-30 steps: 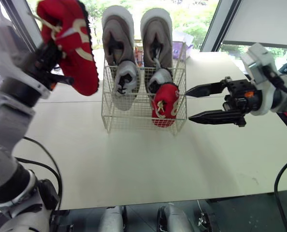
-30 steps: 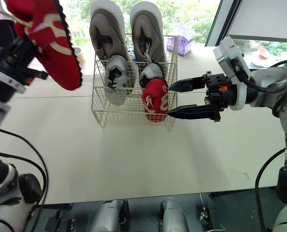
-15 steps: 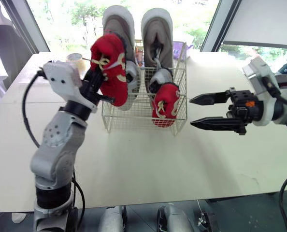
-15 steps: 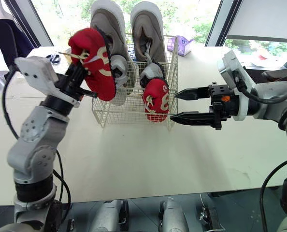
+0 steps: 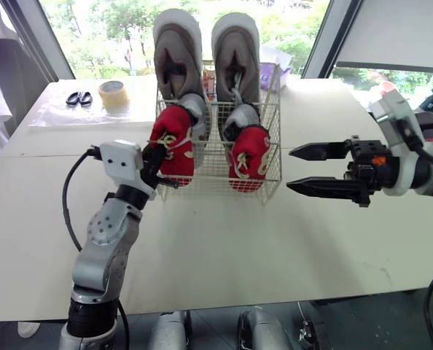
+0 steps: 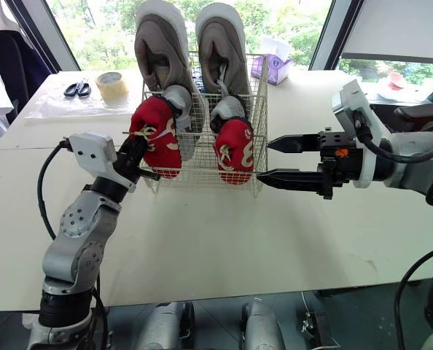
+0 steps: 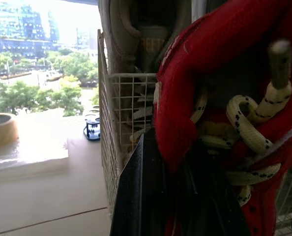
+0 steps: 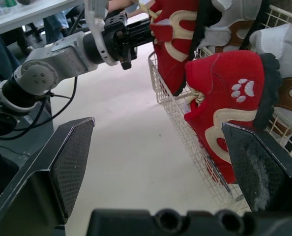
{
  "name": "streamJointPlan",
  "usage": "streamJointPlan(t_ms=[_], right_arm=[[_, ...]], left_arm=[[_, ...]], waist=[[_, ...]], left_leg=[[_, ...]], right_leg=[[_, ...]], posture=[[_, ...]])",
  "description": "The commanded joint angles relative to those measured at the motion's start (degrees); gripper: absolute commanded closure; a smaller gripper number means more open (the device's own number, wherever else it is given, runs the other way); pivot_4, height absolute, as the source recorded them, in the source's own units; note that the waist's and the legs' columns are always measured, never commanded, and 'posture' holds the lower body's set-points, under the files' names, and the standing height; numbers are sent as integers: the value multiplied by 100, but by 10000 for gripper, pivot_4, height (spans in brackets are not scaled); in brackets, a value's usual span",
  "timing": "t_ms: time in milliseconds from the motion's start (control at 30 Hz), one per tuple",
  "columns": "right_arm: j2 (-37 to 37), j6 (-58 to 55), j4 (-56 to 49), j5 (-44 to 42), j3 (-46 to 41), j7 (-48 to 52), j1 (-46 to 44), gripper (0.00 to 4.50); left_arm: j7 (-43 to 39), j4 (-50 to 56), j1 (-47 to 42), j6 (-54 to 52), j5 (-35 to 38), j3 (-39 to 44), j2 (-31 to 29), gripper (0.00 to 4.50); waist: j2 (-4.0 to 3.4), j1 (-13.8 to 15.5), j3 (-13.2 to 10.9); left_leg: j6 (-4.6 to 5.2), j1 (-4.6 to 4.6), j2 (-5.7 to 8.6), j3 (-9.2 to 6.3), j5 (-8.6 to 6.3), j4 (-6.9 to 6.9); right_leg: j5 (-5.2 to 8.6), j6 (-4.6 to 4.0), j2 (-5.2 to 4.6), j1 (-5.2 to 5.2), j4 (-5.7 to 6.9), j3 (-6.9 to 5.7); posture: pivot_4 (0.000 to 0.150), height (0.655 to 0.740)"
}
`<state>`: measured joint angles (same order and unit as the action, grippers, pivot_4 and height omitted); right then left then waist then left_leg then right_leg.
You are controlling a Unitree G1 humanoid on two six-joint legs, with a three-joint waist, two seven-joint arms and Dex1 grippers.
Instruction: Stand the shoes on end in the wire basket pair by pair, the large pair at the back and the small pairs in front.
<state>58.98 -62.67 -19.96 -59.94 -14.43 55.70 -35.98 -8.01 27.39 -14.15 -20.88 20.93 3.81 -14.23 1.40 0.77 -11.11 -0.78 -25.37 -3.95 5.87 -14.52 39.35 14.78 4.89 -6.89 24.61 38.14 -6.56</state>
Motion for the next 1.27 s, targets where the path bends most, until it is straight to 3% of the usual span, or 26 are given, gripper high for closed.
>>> streamJointPlan(t_ms=[33,233,367,533,600,667,800,933,1267], right_arm=[[-70,131,-29,-76,-120,-40,-42,0],[-149,139,-33,-77,-120,-68,106,0],[-172,139,2,-64,-171,-87,291,0],[-51,262,6,218,-245,-68,888,0],[42,375,25,451,-304,-7,1405,0],[93,496,143,709,-257,1,1717,0],[131,625,183,908,-247,96,1998,0],[113,628,51,910,-368,70,2238,0],[-72,662,-45,909,-236,-138,2200,0]], left_arm=[[-152,320,199,-638,654,251,-50,44820],[-502,1096,717,-1610,2423,1021,-526,20468],[-599,1185,1232,-2083,4316,1890,-956,20468],[-1180,782,1825,-2458,5198,2721,-2036,20468],[-1801,456,2096,-2639,5100,2868,-2620,20468],[-2548,193,2287,-2661,4536,2617,-3283,20468],[-3265,-132,2206,-2620,4261,2450,-3784,20468],[-3663,-115,2228,-2585,3906,2304,-3973,20468],[-3975,-396,1852,-2662,3593,1737,-3810,20468]], waist=[[-1,-4,1],[-5,2,1],[-5,-1,2],[-12,4,3],[-12,11,4],[-15,22,3],[-27,-4,2],[-29,-5,1],[-37,-4,0]], left_leg=[[0,0,0,0,0,0],[0,0,-2,0,0,-3],[0,1,-2,-3,0,-2],[0,2,-4,-3,0,-3],[-1,2,-3,-6,-1,-3],[-1,1,0,-5,-1,-3],[-3,1,-1,-2,-2,-4],[-4,-1,-4,1,-2,-15],[-3,-1,-4,3,-2,-16]], right_leg=[[0,0,0,0,0,0],[1,0,0,2,0,0],[1,0,-1,-1,-1,0],[1,-1,2,0,-1,0],[2,-1,2,-4,-4,-6],[2,-1,0,-3,-6,-6],[11,-17,0,1,-14,-5],[9,-12,1,8,-15,-1],[5,-7,2,9,-15,1]], posture=[[1500,6938],[1500,6938],[1500,6938],[1500,6938],[1500,6938],[1500,6938],[1500,6938],[1500,6938],[1500,6938]])
